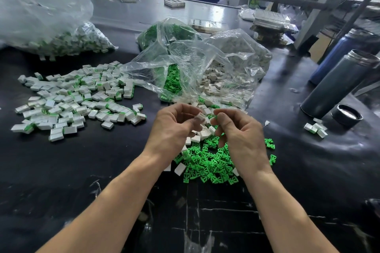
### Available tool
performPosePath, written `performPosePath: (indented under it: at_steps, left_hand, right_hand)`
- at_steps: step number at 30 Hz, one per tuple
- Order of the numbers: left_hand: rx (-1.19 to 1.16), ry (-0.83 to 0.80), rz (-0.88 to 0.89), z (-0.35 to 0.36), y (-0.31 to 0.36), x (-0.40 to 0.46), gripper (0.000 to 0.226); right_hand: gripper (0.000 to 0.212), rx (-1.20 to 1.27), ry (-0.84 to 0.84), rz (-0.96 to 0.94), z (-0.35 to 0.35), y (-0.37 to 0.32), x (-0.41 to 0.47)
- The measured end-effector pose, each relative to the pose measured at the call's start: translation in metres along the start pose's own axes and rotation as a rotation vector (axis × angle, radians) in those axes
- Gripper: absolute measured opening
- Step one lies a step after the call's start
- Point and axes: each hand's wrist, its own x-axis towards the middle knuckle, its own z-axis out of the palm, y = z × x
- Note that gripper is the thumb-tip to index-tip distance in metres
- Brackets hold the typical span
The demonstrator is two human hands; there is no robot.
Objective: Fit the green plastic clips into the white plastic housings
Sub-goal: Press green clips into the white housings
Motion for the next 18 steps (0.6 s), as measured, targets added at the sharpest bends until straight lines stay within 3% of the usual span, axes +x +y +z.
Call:
performPosePath:
  at_steps: [11, 18]
  left_hand:
    - [0.058, -0.017, -0.019, 0.0, -0.0032, 0.0015, 0.008]
    - [0.084, -0.033, -0.013, 0.0006, -0.0038, 0.0007, 0.007]
  right_hand:
    - [0.028, 0.019, -0.072, 0.046, -0.0005, 0.0005, -0.0003]
    - [0.021, 0.081, -0.007, -0.019, -0.0001, 0.0004, 0.001]
